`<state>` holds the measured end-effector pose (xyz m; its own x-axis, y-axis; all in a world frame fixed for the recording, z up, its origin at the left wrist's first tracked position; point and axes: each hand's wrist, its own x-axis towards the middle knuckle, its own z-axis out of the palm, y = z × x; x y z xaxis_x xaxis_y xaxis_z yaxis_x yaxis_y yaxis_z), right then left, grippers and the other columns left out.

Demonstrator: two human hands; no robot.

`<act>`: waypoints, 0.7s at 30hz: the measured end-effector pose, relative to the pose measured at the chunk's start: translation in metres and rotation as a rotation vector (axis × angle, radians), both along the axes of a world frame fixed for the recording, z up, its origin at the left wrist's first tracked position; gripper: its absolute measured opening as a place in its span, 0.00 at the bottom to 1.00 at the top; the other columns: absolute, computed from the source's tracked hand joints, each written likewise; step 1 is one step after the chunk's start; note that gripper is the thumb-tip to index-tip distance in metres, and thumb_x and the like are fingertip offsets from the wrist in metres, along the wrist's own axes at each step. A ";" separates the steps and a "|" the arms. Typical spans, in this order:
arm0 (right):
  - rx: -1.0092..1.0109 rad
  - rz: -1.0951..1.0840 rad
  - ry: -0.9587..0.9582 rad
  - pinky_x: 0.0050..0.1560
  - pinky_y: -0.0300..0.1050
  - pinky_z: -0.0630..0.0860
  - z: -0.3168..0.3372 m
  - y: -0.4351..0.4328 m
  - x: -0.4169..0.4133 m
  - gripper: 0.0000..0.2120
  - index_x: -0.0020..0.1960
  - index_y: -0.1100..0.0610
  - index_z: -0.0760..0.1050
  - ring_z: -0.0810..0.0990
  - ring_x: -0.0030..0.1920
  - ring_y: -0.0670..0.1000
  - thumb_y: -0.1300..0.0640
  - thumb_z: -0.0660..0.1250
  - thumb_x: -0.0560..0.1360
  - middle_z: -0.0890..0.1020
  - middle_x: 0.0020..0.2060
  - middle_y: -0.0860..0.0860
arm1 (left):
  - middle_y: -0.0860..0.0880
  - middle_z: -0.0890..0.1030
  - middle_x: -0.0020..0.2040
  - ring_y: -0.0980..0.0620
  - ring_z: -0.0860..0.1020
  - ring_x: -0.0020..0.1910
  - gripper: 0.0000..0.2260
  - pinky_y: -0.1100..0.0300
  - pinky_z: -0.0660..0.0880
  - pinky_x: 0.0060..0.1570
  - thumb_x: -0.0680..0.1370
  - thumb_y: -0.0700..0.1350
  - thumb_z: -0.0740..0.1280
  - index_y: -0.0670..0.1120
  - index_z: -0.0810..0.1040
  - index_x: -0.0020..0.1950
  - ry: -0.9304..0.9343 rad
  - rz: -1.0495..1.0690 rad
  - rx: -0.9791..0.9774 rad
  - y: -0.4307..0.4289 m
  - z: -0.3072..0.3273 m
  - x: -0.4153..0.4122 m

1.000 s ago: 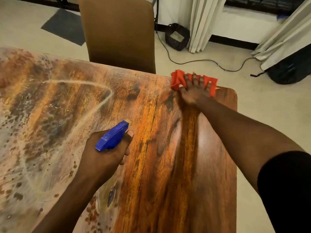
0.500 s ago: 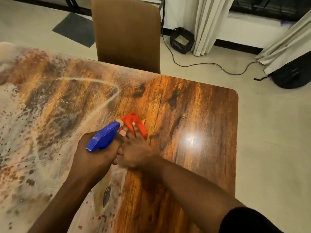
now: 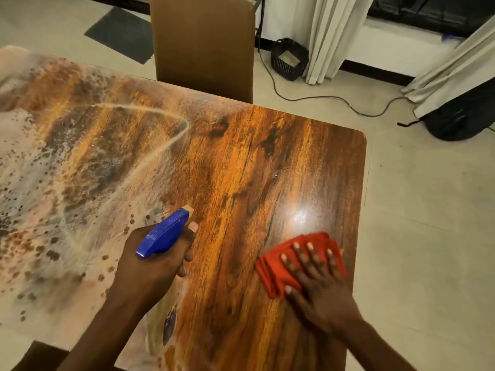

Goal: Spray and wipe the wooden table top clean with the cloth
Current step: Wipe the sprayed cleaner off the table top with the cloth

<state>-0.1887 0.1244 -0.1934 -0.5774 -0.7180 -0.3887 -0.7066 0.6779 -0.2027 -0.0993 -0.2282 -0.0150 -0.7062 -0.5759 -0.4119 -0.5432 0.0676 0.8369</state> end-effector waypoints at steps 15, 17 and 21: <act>0.018 -0.387 -0.045 0.78 0.78 0.29 -0.016 -0.181 -0.145 0.37 0.86 0.40 0.28 0.30 0.85 0.63 0.27 0.36 0.83 0.33 0.87 0.55 | 0.43 0.86 0.33 0.40 0.83 0.29 0.14 0.38 0.84 0.42 0.79 0.55 0.75 0.50 0.85 0.36 -0.067 0.053 -0.022 -0.009 -0.001 0.052; -0.014 -0.307 -0.038 0.77 0.76 0.26 -0.020 -0.198 -0.094 0.37 0.86 0.41 0.28 0.29 0.85 0.63 0.28 0.34 0.83 0.32 0.86 0.55 | 0.42 0.86 0.33 0.41 0.83 0.29 0.14 0.36 0.84 0.42 0.78 0.56 0.74 0.49 0.85 0.37 -0.061 0.039 -0.016 -0.015 0.000 0.055; -0.075 -0.099 -0.074 0.76 0.72 0.22 -0.022 -0.211 0.009 0.35 0.86 0.41 0.29 0.26 0.84 0.60 0.29 0.36 0.85 0.30 0.85 0.54 | 0.43 0.86 0.33 0.41 0.83 0.29 0.12 0.35 0.84 0.43 0.77 0.55 0.72 0.50 0.85 0.38 -0.029 0.008 -0.033 -0.020 0.001 0.060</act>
<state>-0.1801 -0.0867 -0.2153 -0.6186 -0.6875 -0.3803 -0.6180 0.7247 -0.3048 -0.0396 -0.2480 -0.0139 -0.6897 -0.5948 -0.4128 -0.5677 0.0903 0.8183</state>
